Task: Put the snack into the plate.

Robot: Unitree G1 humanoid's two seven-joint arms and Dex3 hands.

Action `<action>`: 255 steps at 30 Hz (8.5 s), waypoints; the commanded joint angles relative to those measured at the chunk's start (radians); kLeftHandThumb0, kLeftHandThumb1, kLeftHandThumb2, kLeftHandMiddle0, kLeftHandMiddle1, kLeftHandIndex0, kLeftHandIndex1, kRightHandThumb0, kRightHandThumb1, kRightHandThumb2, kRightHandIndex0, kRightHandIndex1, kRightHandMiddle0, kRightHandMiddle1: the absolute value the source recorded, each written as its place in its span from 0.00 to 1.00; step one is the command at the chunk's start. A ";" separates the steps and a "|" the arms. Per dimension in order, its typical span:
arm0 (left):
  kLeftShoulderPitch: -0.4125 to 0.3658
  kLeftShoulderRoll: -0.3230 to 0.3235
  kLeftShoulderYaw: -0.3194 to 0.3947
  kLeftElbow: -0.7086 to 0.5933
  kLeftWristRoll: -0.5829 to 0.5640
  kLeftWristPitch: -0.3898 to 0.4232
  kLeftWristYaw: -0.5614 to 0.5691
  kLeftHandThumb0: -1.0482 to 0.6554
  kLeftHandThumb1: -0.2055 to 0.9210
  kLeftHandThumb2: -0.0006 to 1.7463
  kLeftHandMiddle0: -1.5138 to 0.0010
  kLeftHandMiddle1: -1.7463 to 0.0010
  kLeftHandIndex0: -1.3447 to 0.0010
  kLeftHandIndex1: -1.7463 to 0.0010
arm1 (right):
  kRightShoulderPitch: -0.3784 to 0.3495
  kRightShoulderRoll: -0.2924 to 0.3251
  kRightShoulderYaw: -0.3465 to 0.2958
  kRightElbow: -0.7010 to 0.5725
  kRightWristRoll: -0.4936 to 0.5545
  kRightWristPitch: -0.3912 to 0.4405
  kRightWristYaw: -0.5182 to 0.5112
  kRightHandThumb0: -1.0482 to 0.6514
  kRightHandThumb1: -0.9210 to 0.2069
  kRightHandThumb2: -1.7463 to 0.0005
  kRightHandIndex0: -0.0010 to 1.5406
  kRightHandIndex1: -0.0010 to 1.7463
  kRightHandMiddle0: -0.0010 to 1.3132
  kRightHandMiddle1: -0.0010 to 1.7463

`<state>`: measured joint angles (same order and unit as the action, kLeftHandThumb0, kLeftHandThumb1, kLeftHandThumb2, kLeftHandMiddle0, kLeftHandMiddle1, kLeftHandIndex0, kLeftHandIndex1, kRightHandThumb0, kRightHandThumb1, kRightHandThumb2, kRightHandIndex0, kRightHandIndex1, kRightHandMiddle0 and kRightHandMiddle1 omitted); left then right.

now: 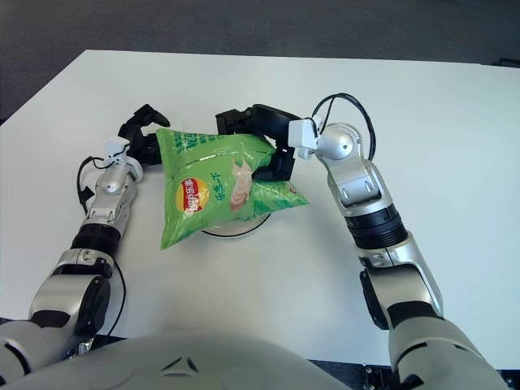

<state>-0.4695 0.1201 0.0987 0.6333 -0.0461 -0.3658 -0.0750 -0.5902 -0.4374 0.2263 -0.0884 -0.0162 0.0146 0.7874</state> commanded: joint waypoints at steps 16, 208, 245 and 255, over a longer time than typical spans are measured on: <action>0.094 -0.030 -0.011 0.005 0.022 -0.024 0.021 0.34 0.49 0.74 0.13 0.00 0.56 0.00 | 0.003 -0.021 0.004 -0.032 -0.070 0.060 -0.039 0.36 0.38 0.41 0.08 0.99 0.38 0.96; 0.039 -0.006 -0.001 0.171 0.048 -0.186 0.054 0.34 0.51 0.72 0.15 0.00 0.57 0.00 | 0.362 0.267 -0.471 0.268 0.114 0.173 -0.944 0.61 0.92 0.00 0.63 0.90 0.56 1.00; 0.054 -0.006 -0.003 0.161 0.019 -0.220 -0.017 0.34 0.51 0.72 0.15 0.00 0.57 0.00 | 0.437 0.282 -0.429 0.164 0.153 0.261 -0.816 0.33 0.57 0.22 0.84 1.00 0.49 1.00; 0.054 -0.004 -0.006 0.162 0.030 -0.229 -0.014 0.34 0.50 0.73 0.14 0.00 0.57 0.00 | 0.424 0.331 -0.474 0.199 0.197 0.185 -0.842 0.33 0.54 0.24 0.85 1.00 0.47 1.00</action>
<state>-0.5082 0.1293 0.1038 0.7435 -0.0302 -0.5829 -0.0866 -0.2163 -0.1559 -0.2385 0.0664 0.1582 0.1852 -0.0458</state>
